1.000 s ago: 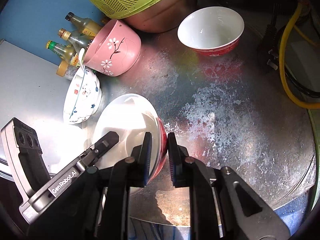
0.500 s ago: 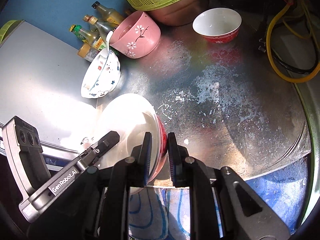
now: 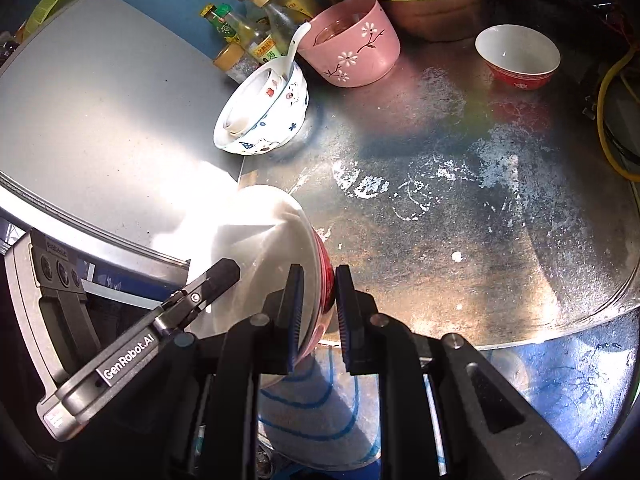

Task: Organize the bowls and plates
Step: 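Lift the small red-outside bowl with both grippers and carry it to the stack, then lower the small bowl into the stacked bowl and open both grippers, then withdraw both grippers from the stack, then move both grippers to the last small red-outside bowl by the basket, then close both grippers on the rim of the small bowl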

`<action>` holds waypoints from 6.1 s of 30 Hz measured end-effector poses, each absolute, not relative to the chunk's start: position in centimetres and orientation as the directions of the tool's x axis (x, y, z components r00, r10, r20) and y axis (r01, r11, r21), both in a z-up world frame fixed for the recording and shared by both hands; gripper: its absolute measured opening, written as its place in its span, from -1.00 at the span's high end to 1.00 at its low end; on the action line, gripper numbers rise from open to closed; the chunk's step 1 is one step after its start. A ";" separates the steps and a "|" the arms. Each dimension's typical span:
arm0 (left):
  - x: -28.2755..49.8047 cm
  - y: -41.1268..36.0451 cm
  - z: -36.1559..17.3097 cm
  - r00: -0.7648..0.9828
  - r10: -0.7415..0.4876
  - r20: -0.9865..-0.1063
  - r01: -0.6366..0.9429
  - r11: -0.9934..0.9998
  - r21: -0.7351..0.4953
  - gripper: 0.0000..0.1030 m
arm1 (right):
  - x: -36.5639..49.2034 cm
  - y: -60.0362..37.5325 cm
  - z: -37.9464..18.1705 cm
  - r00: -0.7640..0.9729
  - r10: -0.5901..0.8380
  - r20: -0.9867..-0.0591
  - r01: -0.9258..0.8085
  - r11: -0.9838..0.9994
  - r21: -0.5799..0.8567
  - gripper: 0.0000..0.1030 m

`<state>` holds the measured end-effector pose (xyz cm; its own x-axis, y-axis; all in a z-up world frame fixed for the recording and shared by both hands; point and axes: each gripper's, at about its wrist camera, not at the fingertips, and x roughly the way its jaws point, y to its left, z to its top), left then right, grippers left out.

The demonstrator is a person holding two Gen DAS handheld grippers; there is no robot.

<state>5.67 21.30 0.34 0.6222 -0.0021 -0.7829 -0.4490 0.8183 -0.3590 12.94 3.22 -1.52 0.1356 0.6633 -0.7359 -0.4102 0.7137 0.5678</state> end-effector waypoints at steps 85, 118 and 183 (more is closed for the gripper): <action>-4.5 30.4 -1.6 0.514 0.166 -0.842 -0.691 0.662 -0.291 -0.99 | 11.2 9.0 -2.1 0.060 0.604 -0.795 -0.563 0.678 0.472 -1.00; 7.3 21.7 -0.1 0.536 0.065 -0.842 -0.463 0.856 -0.228 -0.99 | 16.9 -2.4 -2.2 0.214 0.585 -0.783 -0.338 0.796 0.502 -1.00; 41.9 9.8 -10.3 0.473 -0.346 -0.810 -0.069 0.902 -0.425 0.85 | 39.5 -8.5 -9.7 0.455 0.320 -0.831 -0.030 0.938 0.345 0.81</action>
